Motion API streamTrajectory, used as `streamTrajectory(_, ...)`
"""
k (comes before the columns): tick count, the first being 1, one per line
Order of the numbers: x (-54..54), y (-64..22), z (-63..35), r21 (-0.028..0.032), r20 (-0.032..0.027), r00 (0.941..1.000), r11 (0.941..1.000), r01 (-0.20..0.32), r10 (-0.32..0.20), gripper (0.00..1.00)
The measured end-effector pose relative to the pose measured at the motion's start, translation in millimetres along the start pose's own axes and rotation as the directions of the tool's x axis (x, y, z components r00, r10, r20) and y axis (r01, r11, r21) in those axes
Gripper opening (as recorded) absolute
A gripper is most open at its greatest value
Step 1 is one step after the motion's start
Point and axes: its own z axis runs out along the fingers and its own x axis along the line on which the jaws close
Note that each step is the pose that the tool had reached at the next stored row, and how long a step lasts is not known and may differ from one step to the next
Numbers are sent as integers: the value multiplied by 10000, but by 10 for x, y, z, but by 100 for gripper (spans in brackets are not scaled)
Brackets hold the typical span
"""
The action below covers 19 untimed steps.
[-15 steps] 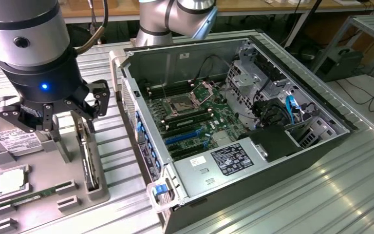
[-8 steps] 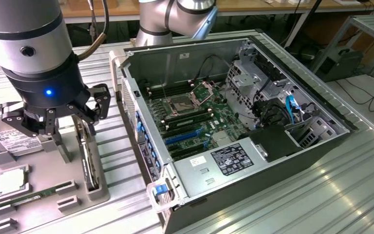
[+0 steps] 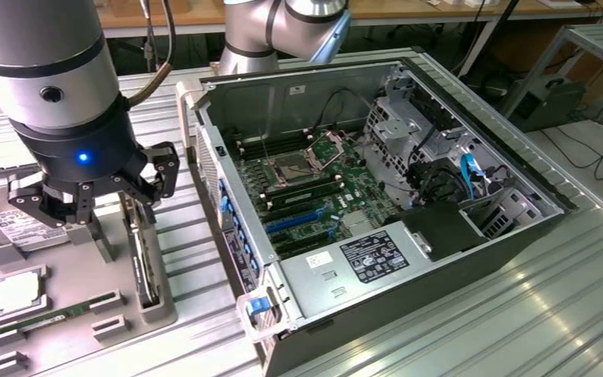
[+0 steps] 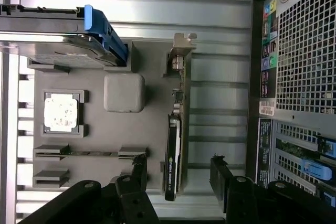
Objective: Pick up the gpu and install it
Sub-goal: 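Pick up the gpu and move the gpu toward the slot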
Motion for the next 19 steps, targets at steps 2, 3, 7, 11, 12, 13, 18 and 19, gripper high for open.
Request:
streamTrajectory(2,0,-1,23,25,-7,10000,10000,10,-10,60)
streamTrajectory(3,1,-2,35,25,-10,10000,10000,13,-13,60)
streamTrajectory(7,4,-8,109,24,-37,10000,10000,15,-15,60)
streamTrajectory(11,6,-12,185,22,-82,10000,10000,13,-13,60)
streamTrajectory(12,6,-13,205,22,-100,9999,10000,13,-12,60)
streamTrajectory(13,7,-13,216,21,-108,9999,10000,12,-12,60)
streamTrajectory(18,8,-17,293,27,-128,9999,10000,12,-11,60)
streamTrajectory(19,9,-17,307,28,-138,9999,10000,11,-11,60)
